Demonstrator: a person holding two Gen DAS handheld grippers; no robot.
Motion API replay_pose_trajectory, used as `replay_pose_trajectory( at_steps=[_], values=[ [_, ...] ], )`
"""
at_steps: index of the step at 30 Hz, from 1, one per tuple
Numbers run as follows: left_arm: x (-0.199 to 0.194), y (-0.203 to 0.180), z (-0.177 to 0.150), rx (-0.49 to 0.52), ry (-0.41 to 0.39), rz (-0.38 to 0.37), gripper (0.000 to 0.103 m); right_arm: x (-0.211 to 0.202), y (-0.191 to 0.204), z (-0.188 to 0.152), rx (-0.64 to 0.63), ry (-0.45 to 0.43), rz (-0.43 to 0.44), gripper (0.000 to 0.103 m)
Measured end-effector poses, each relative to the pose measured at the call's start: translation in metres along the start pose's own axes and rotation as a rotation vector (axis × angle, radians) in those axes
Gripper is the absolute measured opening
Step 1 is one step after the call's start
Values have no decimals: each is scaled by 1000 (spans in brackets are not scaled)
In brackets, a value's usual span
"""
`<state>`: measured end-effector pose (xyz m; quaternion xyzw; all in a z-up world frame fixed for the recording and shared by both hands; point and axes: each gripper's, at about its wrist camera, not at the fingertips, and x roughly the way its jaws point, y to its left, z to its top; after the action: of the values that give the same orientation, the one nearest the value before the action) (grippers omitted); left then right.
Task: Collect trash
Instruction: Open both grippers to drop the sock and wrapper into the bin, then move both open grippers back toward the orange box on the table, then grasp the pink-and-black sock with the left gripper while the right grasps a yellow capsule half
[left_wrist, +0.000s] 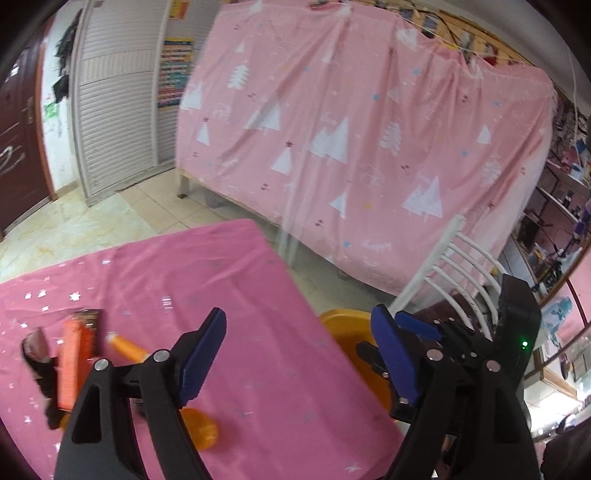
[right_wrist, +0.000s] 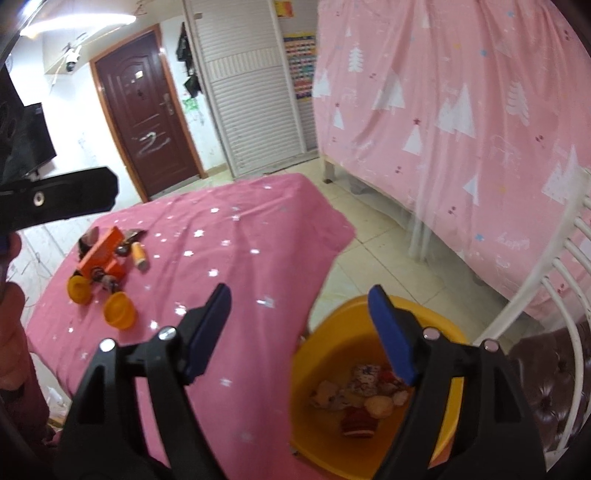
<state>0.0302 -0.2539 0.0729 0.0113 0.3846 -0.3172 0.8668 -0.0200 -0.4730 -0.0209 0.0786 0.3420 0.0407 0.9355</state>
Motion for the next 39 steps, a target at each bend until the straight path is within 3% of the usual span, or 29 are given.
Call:
replay_pose_trajectory(
  at_steps=[13, 30, 32, 34, 39],
  values=[
    [-50, 94, -4, -92, -71, 183, 75, 24, 66, 7, -85, 38, 101, 74],
    [-59, 195, -31, -231, -32, 351, 75, 40, 129, -1, -183, 100, 209, 74],
    [-55, 206, -35, -249, -13, 351, 75, 41, 137, -3, -197, 106, 217, 75],
    [-49, 212, -40, -253, 2, 355, 75, 42, 143, -5, -213, 109, 219, 85],
    [-38, 224, -51, -260, 31, 348, 75, 47, 158, -10, -241, 128, 226, 86]
  ],
)
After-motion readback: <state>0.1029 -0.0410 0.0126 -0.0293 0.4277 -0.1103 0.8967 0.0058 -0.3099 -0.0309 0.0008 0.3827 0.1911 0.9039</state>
